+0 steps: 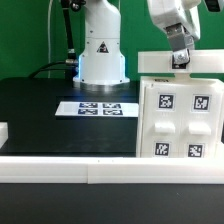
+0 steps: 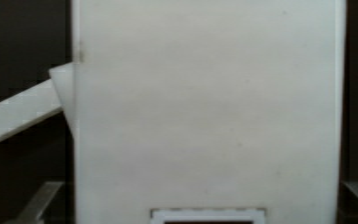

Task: Assemble cabinet

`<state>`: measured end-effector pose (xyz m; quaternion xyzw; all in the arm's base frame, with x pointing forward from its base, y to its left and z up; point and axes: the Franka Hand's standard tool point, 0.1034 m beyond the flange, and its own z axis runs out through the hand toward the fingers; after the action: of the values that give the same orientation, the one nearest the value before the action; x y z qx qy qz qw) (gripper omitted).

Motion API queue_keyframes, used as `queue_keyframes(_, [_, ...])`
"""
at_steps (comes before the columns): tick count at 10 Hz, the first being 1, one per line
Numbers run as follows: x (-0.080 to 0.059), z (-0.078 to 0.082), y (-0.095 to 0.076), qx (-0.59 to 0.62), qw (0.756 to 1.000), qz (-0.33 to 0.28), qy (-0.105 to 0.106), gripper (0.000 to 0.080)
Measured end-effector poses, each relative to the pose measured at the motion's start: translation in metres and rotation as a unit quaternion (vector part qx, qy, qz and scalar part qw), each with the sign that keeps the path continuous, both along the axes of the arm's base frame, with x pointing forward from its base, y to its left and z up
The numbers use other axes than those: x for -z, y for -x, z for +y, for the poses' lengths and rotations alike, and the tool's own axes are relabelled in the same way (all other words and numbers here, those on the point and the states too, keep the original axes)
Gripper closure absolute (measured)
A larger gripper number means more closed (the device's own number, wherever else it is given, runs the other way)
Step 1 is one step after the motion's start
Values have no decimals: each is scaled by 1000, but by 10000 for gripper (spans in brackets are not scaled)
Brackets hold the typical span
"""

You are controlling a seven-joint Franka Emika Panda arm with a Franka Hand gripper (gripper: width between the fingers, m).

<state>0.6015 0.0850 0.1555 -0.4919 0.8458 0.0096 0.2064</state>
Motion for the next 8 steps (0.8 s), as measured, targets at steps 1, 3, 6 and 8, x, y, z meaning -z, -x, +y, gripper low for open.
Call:
queue_keyframes(1, [1, 0, 1, 23, 1000, 8, -10, 237])
queue_keyframes(3, [2, -2, 2, 50, 998, 21, -23, 237])
queue_keyframes(6, [1, -2, 2, 37, 999, 16, -17, 36])
queue_keyframes(8, [-8, -2, 1, 26, 1000, 6, -16, 7])
